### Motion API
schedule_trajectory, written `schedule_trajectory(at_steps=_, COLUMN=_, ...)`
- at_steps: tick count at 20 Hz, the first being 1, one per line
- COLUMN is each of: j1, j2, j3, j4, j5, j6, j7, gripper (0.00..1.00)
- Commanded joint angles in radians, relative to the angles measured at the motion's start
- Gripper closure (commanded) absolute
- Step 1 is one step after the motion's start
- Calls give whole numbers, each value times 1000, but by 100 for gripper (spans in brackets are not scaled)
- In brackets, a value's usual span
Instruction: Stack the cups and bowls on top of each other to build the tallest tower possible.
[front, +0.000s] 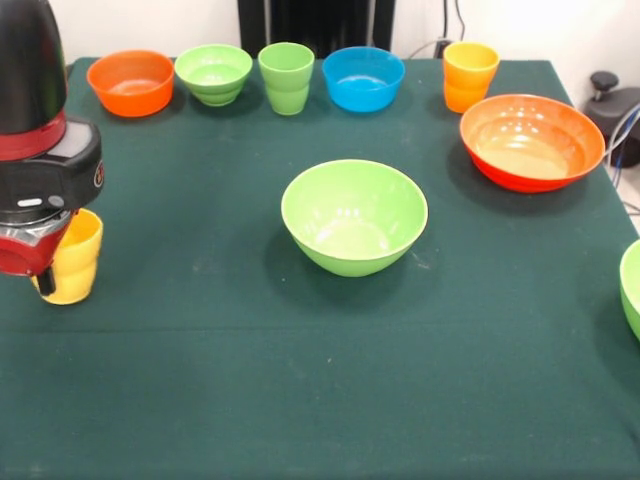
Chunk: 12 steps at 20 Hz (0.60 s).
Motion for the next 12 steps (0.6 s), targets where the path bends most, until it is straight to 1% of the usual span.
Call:
schedule_trajectory(at_steps=1, j1=15, j2=36, j3=87, j4=-14, j5=5, j6=122, j7=73, gripper=100)
schedule_trajectory(at_steps=4, j1=15, j2=43, j3=70, j4=-41, j5=-4, j6=131, j7=74, gripper=100)
schedule_trajectory(at_steps=10, j1=-7, j2=40, j3=86, j4=-64, j5=-19, j6=79, j7=7, gripper=100)
schedule_trajectory(at_steps=12, j1=-11, j2=45, j3=81, j4=-79, j5=-26, j6=79, j7=-3, gripper=100)
